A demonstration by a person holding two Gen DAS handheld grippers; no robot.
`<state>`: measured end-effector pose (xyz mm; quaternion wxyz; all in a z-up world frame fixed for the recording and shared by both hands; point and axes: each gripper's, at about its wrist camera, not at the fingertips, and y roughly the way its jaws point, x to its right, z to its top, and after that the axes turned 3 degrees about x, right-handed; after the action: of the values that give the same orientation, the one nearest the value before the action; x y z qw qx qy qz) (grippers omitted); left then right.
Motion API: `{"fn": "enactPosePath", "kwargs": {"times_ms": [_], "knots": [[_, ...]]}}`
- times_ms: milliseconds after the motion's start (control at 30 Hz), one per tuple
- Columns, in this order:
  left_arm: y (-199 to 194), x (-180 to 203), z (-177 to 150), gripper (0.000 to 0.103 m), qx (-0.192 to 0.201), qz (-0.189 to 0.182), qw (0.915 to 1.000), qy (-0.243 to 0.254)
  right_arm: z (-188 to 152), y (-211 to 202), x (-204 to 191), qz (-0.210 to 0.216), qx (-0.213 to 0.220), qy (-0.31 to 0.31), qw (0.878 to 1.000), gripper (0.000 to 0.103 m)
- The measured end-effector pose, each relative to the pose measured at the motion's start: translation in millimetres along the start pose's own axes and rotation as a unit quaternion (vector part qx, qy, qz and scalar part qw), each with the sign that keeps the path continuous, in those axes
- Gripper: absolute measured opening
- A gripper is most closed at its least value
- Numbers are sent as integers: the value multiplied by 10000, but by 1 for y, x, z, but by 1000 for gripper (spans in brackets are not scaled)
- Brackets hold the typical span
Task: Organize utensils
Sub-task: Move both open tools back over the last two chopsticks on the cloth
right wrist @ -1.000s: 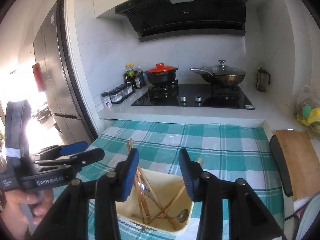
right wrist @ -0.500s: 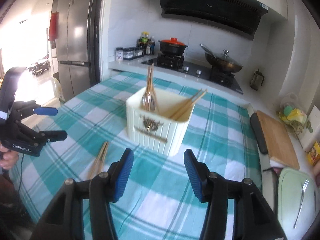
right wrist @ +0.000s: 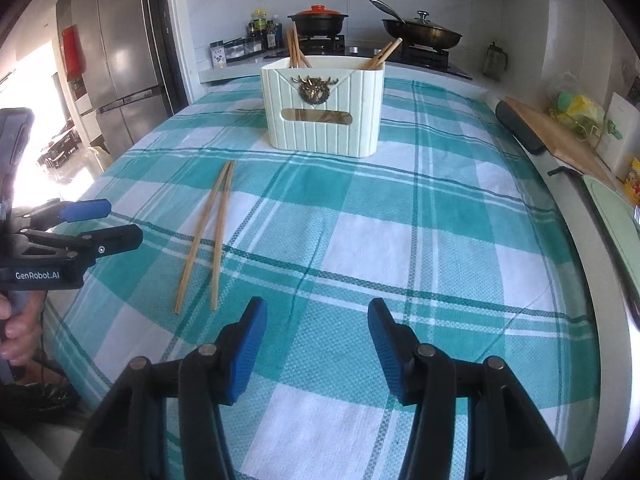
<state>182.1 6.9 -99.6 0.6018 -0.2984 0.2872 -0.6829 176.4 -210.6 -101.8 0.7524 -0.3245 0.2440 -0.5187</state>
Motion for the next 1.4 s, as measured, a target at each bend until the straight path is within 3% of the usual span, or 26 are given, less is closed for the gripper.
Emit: {"fn": "enactPosePath", "kwargs": {"times_ms": [367, 1400], "knots": [[3, -21, -5, 88, -19, 277, 9992, -296, 4, 10, -10, 117, -14, -64, 9999, 54], [4, -49, -15, 88, -41, 500, 9962, -716, 2, 19, -23, 119, -181, -153, 9996, 54]]}}
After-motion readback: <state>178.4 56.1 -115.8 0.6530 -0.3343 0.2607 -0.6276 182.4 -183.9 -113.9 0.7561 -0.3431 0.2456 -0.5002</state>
